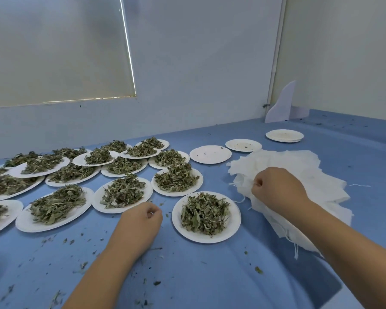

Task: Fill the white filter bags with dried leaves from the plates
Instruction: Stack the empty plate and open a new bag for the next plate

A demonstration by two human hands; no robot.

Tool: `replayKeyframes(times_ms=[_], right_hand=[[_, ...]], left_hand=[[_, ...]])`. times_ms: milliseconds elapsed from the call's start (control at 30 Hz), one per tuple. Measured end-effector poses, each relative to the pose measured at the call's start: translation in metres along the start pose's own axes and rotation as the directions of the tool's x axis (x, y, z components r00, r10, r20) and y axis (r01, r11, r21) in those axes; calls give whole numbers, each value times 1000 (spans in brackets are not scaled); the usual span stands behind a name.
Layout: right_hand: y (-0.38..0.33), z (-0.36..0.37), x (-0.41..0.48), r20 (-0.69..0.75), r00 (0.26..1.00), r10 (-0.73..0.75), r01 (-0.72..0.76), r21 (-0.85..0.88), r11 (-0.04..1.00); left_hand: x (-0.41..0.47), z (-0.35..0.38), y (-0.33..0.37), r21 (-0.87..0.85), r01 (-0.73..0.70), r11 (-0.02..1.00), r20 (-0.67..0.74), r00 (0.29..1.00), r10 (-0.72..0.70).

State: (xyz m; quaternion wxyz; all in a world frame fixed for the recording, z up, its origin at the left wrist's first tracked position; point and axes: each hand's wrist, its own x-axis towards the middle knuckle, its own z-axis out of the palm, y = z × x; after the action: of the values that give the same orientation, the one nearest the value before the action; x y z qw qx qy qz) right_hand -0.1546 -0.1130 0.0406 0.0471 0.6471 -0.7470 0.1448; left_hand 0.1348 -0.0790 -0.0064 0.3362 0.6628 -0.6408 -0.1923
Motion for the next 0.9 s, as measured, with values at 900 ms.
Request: replayKeyframes(times_ms=[900], right_hand=[[2, -59, 33, -249, 969, 7, 17, 95, 995]], left_hand=[[27, 11, 34, 169, 282, 944, 260, 911, -319]])
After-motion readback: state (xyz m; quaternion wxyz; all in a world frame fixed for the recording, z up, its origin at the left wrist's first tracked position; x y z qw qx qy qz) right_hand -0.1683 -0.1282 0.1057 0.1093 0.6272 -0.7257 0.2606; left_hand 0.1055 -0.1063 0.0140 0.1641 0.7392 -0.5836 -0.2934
